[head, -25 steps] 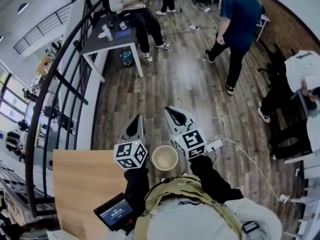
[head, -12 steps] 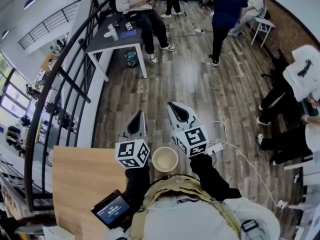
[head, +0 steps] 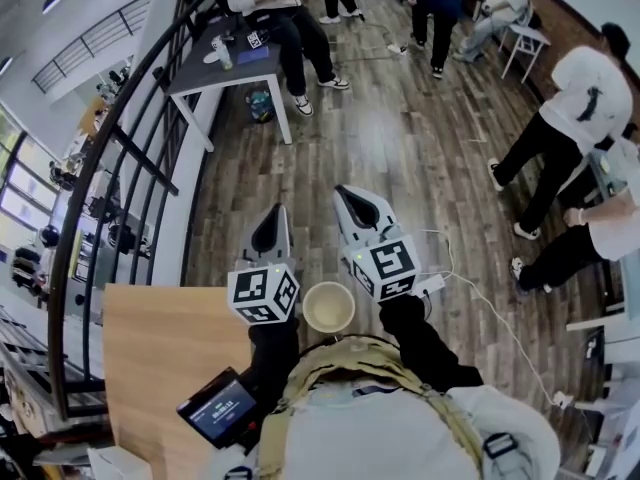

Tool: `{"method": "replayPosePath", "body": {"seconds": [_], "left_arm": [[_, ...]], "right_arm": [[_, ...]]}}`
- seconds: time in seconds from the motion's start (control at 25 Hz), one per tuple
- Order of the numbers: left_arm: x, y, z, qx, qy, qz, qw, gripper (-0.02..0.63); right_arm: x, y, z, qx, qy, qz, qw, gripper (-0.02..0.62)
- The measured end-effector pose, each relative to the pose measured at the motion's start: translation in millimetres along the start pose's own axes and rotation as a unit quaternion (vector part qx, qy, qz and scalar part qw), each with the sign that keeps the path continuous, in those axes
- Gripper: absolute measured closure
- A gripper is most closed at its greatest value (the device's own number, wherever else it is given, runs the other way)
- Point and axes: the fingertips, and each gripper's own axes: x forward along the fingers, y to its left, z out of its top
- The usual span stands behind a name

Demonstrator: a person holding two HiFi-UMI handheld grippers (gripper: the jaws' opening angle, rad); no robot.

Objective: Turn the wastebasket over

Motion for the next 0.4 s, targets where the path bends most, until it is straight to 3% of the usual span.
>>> {"method": "replayPosePath", "body": {"seconds": [0.4], "left_arm": [[0.5, -6.1, -0.9, -0.001, 0.000, -0.002, 1.0000, 0.604]], "right_arm": [[-4.5, -1.6, 2.3, -0.006, -0.001, 0.005, 1.000, 0.575]]}}
